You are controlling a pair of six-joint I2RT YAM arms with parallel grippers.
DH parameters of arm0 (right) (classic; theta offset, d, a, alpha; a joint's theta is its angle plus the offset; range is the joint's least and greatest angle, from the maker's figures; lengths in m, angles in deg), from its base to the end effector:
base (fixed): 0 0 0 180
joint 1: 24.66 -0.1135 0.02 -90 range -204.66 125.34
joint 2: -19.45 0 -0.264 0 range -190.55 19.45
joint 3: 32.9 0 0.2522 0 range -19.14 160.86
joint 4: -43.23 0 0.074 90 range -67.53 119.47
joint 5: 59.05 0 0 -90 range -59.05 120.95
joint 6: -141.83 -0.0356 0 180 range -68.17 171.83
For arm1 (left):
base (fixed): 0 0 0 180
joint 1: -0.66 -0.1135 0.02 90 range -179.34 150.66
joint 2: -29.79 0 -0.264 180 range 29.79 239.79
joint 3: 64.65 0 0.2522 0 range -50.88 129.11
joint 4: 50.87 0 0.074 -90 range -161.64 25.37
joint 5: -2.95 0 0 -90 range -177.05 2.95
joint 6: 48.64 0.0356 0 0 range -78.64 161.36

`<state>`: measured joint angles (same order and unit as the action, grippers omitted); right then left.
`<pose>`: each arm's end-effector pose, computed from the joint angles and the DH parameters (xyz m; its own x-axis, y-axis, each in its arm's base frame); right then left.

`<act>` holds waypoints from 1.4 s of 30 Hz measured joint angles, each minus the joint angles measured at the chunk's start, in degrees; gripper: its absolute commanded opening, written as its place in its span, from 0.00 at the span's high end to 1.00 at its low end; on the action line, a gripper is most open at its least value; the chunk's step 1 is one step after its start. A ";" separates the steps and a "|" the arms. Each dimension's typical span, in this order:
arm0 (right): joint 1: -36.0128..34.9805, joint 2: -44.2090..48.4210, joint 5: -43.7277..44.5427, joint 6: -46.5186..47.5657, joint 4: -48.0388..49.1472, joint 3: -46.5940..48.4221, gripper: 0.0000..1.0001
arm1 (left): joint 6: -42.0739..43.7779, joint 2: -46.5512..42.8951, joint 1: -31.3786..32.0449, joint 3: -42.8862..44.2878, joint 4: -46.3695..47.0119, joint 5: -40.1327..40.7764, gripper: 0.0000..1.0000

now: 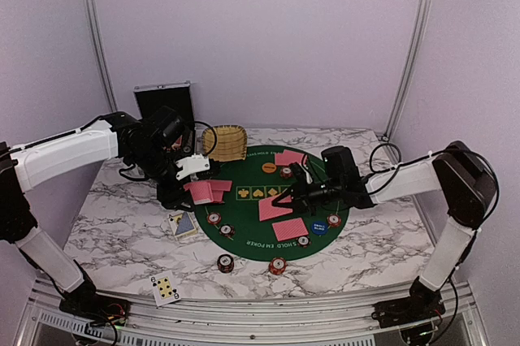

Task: Distribute texas hold em gaming equipment

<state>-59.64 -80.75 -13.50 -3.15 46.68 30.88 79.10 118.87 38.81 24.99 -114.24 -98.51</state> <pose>0.2750 0.2229 0.1695 -0.9853 0.0241 -0.1693 -0.1459 0.3979 0.9058 0.2455 -0.2018 0.2831 -0.1389 0.8719 -0.4695 0.9634 0.2288 0.1399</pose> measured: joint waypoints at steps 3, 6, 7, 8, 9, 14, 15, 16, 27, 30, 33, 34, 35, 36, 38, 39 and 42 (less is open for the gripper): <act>1.81 1.99 0.96 3.32 -3.52 -2.25 0.97 | -0.02 0.00 0.00 0.00 0.00 0.00 0.95; 2.62 2.73 2.84 7.13 -7.74 -2.67 0.95 | -0.02 0.00 0.00 0.00 0.00 0.00 0.95; 2.75 2.80 3.54 8.31 -8.90 -2.67 0.94 | -0.02 0.00 0.00 0.00 0.00 0.00 0.95; 2.78 2.82 4.22 9.49 -10.23 -2.67 0.93 | -0.02 0.00 0.00 0.00 0.00 -0.02 0.95; 2.78 2.82 4.96 10.64 -11.63 -2.67 0.93 | -0.02 0.00 0.00 0.00 0.02 -0.02 0.95; 2.78 2.82 8.13 15.26 -17.88 -2.64 0.83 | 0.00 0.00 0.00 0.00 0.00 -0.02 0.95; 2.78 2.82 8.70 16.06 -18.86 -2.62 0.79 | 0.00 -0.02 0.00 0.00 0.00 -0.02 0.95; 2.78 2.82 9.18 16.46 -19.56 -2.60 0.75 | 0.00 -0.02 0.00 0.00 0.00 -0.04 0.95; 2.78 3.96 15.80 22.16 -29.40 0.09 0.51 | 0.04 -0.42 0.00 0.00 0.00 -0.11 0.95; 2.78 5.66 18.29 23.47 -32.54 2.03 0.48 | 0.15 -0.42 0.00 0.00 0.00 -0.31 0.95; 2.78 7.37 21.00 24.63 -35.52 4.59 0.46 | 0.17 -0.42 0.00 0.00 0.00 -0.50 0.95; 2.80 7.91 21.81 24.87 -36.26 5.40 0.44 | 0.17 -0.42 0.00 0.00 0.00 -0.50 0.95; 2.80 8.48 22.62 25.11 -36.94 6.14 0.42 | 0.17 -0.42 0.00 0.00 0.00 -0.50 0.95; 2.80 8.92 23.19 25.07 -37.44 6.69 0.40 | 0.17 -0.42 0.00 0.00 0.00 -0.50 0.95; 2.80 10.05 24.35 25.03 -38.32 7.76 0.32 | 0.17 -0.42 0.00 0.00 0.00 -0.50 0.95; 2.78 10.45 24.74 24.87 -38.49 8.17 0.27 | 0.17 -0.42 0.00 0.00 0.00 -0.50 0.95; 2.51 11.56 25.00 24.13 -38.03 8.55 0.17 | 0.17 -0.42 0.00 0.00 0.00 -0.50 0.95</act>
<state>-57.13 -69.19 11.50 20.98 8.65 39.43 79.27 118.45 38.81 24.99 -114.24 -99.01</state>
